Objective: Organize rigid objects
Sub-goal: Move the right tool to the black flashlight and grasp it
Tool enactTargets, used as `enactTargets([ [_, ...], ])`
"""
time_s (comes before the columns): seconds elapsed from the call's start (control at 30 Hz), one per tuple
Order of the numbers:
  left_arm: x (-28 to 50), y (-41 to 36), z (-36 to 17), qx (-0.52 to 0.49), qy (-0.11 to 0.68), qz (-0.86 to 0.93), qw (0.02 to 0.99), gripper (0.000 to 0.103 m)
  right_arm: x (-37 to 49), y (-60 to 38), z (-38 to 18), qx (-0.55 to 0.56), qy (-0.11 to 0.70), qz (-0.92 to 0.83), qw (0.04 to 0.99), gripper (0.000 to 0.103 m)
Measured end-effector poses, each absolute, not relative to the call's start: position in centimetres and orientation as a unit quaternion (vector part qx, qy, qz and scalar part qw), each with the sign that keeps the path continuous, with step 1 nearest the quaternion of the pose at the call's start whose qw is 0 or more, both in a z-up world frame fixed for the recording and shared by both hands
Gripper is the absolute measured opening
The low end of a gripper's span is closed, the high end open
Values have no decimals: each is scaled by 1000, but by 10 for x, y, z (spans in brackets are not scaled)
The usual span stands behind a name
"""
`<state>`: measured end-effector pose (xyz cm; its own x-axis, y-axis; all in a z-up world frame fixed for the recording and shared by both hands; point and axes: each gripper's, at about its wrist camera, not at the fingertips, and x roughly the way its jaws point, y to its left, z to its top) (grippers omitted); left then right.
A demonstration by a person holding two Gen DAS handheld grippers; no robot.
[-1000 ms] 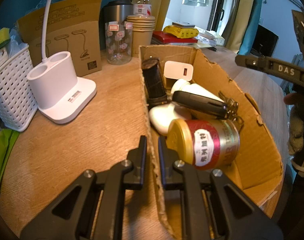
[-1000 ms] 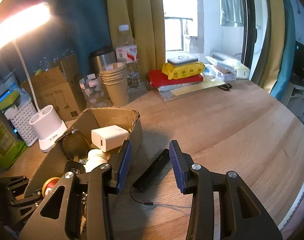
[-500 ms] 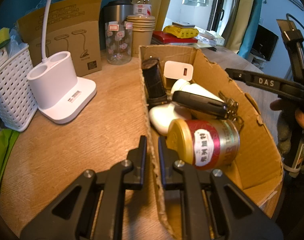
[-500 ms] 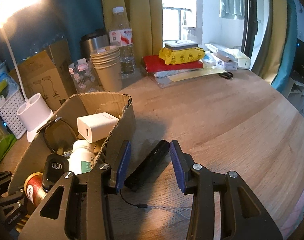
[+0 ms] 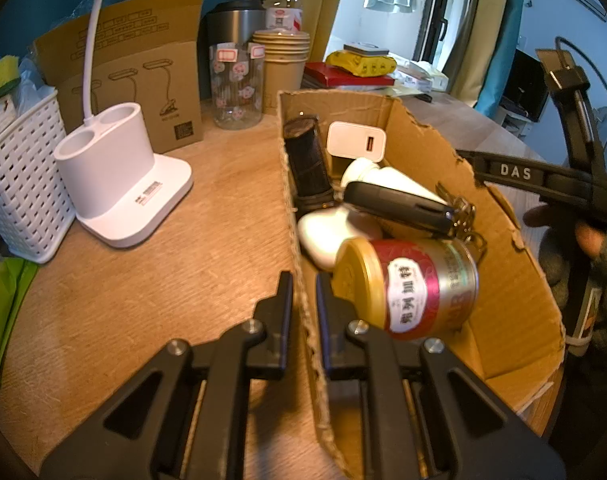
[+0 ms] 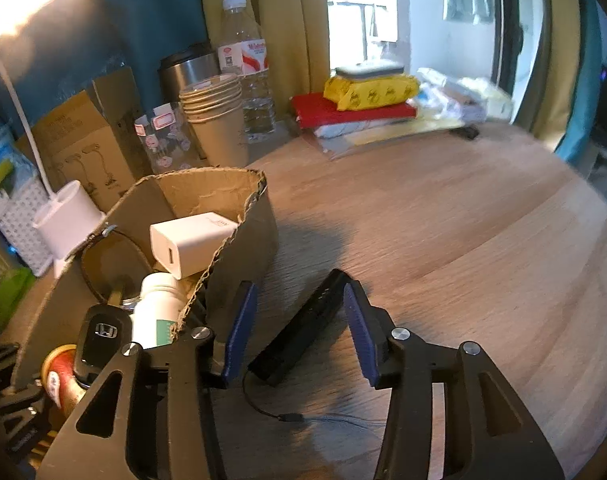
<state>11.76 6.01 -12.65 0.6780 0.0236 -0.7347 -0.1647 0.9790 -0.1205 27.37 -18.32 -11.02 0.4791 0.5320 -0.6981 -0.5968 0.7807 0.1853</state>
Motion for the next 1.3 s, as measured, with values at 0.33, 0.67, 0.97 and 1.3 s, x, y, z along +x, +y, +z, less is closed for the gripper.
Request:
enactTargets([
  [0.33,117,59,-126,-89,398,52,912,13,292,-198,-122,-15,417,320,851,53],
  [0.67,117,59,-126,-89,398,52,912,13,287,-178,-137,-75,424,308,848,53],
  [0.97,117,59,-126,-89,398,52,912,13,285,-179,-139,-119,411,274,861,24],
  [1.3,117,59,-126,-89,398,52,912,13,280,-185,-131,-104,395,280,869,22],
])
